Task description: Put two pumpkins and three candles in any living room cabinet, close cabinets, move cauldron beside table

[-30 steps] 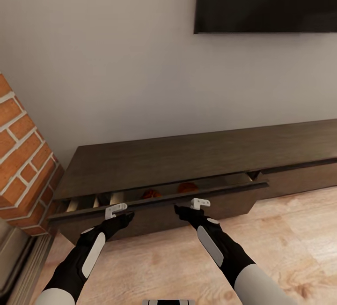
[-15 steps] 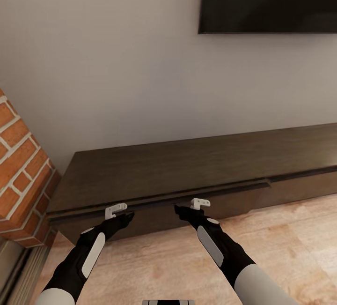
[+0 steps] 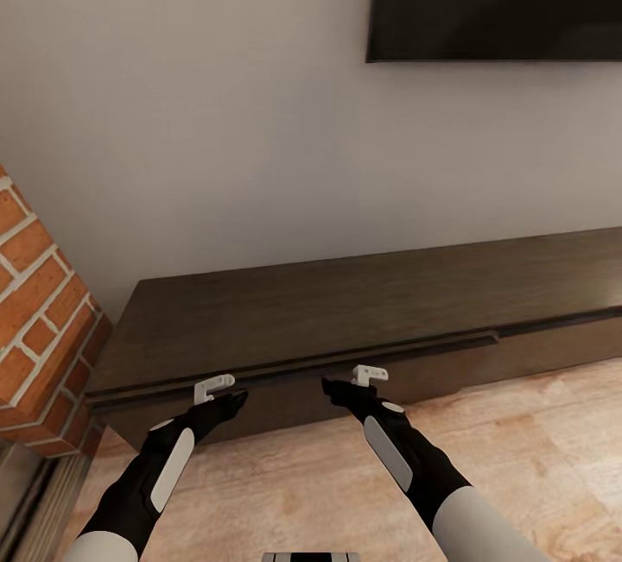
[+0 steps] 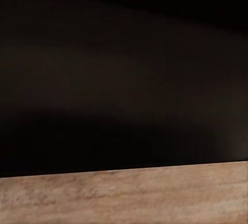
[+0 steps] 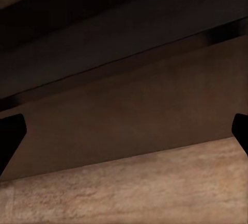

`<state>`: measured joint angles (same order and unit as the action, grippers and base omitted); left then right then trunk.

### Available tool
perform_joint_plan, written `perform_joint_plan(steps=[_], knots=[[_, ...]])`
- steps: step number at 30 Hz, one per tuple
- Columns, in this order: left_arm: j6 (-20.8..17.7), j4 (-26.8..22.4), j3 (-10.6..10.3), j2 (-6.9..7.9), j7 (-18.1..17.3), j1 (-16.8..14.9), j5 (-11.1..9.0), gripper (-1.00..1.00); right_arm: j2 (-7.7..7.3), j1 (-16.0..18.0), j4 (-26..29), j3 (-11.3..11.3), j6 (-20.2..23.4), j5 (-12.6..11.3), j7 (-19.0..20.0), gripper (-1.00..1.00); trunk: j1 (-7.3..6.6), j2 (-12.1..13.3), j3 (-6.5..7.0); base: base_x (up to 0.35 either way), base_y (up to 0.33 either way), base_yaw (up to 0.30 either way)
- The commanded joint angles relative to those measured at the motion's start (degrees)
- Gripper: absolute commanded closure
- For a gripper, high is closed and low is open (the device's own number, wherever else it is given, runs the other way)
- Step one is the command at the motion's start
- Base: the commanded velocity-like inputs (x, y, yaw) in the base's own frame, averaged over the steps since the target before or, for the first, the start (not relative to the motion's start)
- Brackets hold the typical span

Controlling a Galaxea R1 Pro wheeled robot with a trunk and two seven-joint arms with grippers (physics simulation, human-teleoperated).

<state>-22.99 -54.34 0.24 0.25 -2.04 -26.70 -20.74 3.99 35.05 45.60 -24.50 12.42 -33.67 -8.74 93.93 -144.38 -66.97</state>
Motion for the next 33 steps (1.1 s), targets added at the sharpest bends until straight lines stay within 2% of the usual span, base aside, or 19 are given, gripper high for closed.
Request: perform_joint_plan(steps=[1, 15, 33], knots=[[-0.3, -0.1, 0.0, 0.01, -0.1, 0.0, -0.4, -1.0, -0.04, 0.0, 0.1, -0.2, 0.1, -0.5, -0.5, -1.0, -0.01, 0.0, -0.05, 0.0, 0.0, 0.0], [-0.2, -0.1, 0.0, 0.0, -0.1, 0.0, -0.4, -1.0, -0.04, 0.0, 0.1, -0.2, 0.1, -0.5, -0.5, -1.0, -0.01, 0.0, -0.05, 0.04, 0.0, 0.0], [-0.2, -0.1, 0.0, 0.01, -0.1, 0.0, -0.4, -1.0, -0.04, 0.1, 0.2, -0.2, 0.1, -0.5, -0.5, -1.0, -0.01, 0.0, -0.05, -0.241, 0.0, 0.0]])
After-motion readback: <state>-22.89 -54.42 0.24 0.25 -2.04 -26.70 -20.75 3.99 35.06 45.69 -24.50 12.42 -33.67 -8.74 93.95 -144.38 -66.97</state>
